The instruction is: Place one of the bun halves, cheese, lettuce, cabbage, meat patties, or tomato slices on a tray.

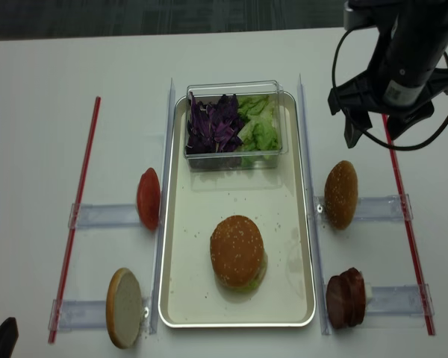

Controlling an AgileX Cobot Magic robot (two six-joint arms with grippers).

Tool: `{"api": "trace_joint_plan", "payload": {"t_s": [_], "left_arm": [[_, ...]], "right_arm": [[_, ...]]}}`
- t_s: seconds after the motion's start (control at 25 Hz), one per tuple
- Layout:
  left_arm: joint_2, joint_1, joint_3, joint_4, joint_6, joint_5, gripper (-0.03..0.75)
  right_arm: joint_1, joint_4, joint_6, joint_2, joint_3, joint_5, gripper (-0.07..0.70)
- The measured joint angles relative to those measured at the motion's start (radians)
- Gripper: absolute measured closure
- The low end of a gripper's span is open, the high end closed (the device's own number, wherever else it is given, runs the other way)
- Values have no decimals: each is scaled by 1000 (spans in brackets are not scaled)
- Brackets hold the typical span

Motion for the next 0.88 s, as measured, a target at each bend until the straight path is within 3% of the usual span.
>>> {"api": "trace_joint_plan", "payload": {"t_s": [0.52, 0.88], "left_arm": [[0, 0, 0, 0, -2, 0, 275], [0, 0, 0, 0, -2, 0, 275]], "right_arm": [[-164, -25, -52, -20, 0, 2, 113], [-189, -33, -60, -20, 0, 2, 118]]}}
